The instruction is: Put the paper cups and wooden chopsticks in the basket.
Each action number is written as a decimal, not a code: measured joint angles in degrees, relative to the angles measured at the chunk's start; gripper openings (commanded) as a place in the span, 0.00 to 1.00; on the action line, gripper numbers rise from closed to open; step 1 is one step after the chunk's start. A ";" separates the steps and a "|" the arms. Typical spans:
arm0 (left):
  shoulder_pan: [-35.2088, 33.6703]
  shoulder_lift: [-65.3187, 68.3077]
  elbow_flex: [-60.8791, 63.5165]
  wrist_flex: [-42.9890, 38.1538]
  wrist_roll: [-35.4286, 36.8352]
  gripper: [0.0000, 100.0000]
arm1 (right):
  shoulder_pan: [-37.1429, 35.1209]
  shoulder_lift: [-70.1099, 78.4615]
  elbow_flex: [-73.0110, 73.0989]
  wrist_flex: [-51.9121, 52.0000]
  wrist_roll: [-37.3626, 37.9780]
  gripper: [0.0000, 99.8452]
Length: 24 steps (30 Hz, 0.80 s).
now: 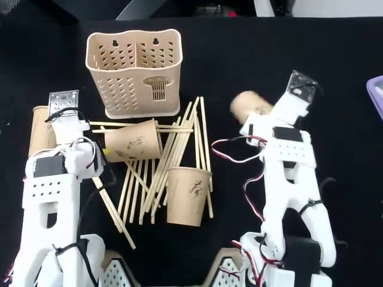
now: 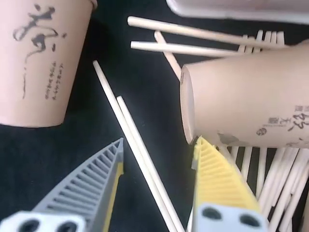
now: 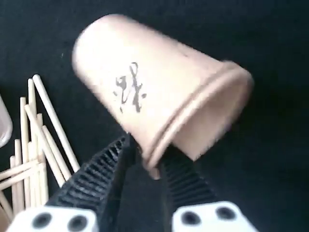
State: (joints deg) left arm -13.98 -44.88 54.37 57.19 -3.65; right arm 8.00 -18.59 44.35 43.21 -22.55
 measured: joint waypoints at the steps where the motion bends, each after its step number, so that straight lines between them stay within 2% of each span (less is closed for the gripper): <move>1: 0.00 0.00 0.70 -1.14 0.00 0.23 | 0.53 -0.09 0.00 0.00 0.26 0.01; 5: 0.00 0.00 4.92 -6.33 0.00 0.23 | 1.85 -5.19 0.00 1.41 5.71 0.01; 9: 0.00 0.00 5.36 -7.74 -0.09 0.23 | 1.85 -15.21 -0.26 6.77 13.98 0.01; 14: 0.00 0.00 5.36 -7.74 -0.09 0.23 | 1.32 -25.93 -12.66 15.65 22.42 0.01; 19: 0.00 0.00 5.89 -7.74 -0.09 0.23 | -8.53 -23.65 -34.81 24.70 26.90 0.01; 24: 0.00 0.00 5.89 -6.77 -0.09 0.23 | -20.57 -9.49 -58.20 32.79 29.27 0.01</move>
State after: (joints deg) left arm -13.98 -44.88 60.26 50.42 -3.74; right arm -12.57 -28.09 -13.85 76.00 6.73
